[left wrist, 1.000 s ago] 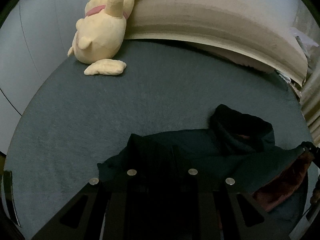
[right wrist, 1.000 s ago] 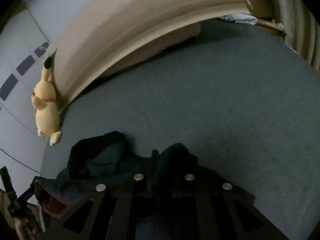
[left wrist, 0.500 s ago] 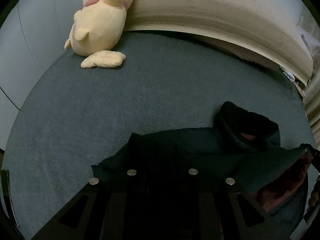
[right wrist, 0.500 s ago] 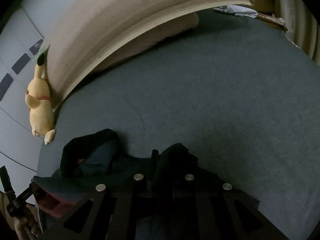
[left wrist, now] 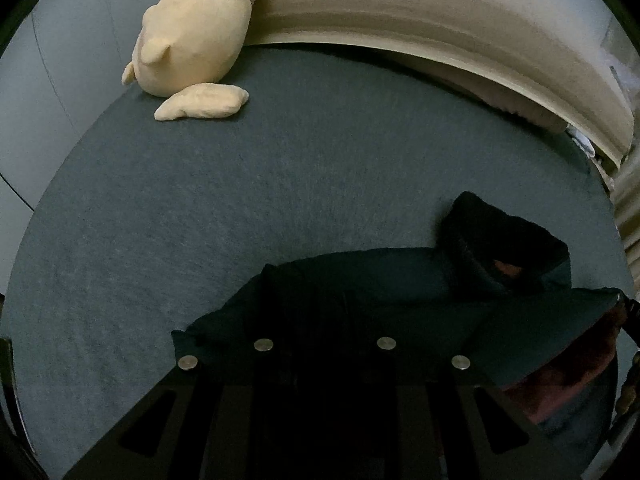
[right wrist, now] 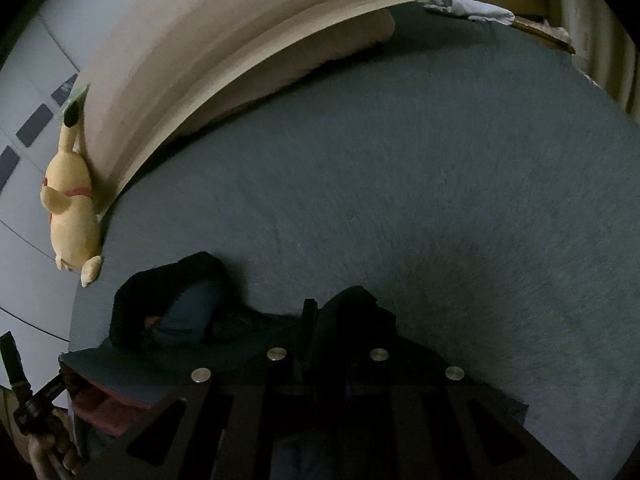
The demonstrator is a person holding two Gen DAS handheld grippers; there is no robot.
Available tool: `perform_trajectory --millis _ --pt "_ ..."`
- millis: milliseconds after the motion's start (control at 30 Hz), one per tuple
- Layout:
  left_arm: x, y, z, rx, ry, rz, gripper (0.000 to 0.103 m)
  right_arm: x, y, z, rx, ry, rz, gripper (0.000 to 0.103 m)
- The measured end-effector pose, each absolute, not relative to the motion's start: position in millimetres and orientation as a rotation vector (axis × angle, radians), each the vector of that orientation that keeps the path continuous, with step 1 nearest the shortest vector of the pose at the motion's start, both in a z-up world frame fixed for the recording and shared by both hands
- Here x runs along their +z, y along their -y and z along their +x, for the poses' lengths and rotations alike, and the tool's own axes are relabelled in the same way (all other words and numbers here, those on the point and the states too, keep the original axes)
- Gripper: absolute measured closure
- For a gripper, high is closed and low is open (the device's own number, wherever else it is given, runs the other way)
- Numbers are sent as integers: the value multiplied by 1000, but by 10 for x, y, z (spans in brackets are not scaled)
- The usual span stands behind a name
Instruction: Fold large clothes
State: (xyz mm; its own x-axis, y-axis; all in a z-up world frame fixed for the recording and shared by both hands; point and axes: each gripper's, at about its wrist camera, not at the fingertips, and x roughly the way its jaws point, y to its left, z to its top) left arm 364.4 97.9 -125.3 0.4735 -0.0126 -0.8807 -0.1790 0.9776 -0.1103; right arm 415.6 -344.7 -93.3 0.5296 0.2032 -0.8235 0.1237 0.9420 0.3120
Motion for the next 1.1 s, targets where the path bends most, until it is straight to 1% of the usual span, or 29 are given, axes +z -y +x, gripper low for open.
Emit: perform_trajectory --millis 167,400,700,767,800,833,867,900,933,967,1000,1033,1100 --pt "-1278 -928 3654 106 -1079 -160 84 -914 3439 4183 46 -1033 345 91" --pt "-1294 -954 3640 105 -1076 -185 82 -911 3440 4197 45 -1033 358 89" --pt "-1265 -1114 3663 61 -1098 -343 79 -931 3467 4216 49 -1048 385 87" --pt "-1262 -1148 3678 47 -1109 -375 76 -923 3472 4216 50 -1053 394 86" --pt "-1257 -1151 3685 38 -1111 -383 73 -918 3482 4214 53 -1053 404 84" --pt "-1249 -1160 3693 22 -1112 -398 66 -913 3493 4209 55 -1053 415 81" --pt "-1240 -1181 3700 4 -1109 -418 63 -907 3509 4209 64 -1054 438 78" --pt "-1225 -1202 3700 -14 -1107 -443 55 -910 3529 4209 76 -1054 458 67" --pt "-1211 -1220 3702 -33 -1104 -471 48 -904 3543 4208 92 -1052 479 45" --pt "-1188 -1239 3699 -50 -1099 -500 46 -889 3550 4204 124 -1042 516 32" --pt "-1165 -1255 3699 -63 -1095 -522 42 -865 3549 4198 144 -1030 531 15" --pt "-1129 -1281 3699 -84 -1087 -558 37 -819 3544 4189 156 -1010 536 10" --pt "-1070 -1360 3698 -132 -1068 -665 31 -718 3548 4175 164 -974 539 10"
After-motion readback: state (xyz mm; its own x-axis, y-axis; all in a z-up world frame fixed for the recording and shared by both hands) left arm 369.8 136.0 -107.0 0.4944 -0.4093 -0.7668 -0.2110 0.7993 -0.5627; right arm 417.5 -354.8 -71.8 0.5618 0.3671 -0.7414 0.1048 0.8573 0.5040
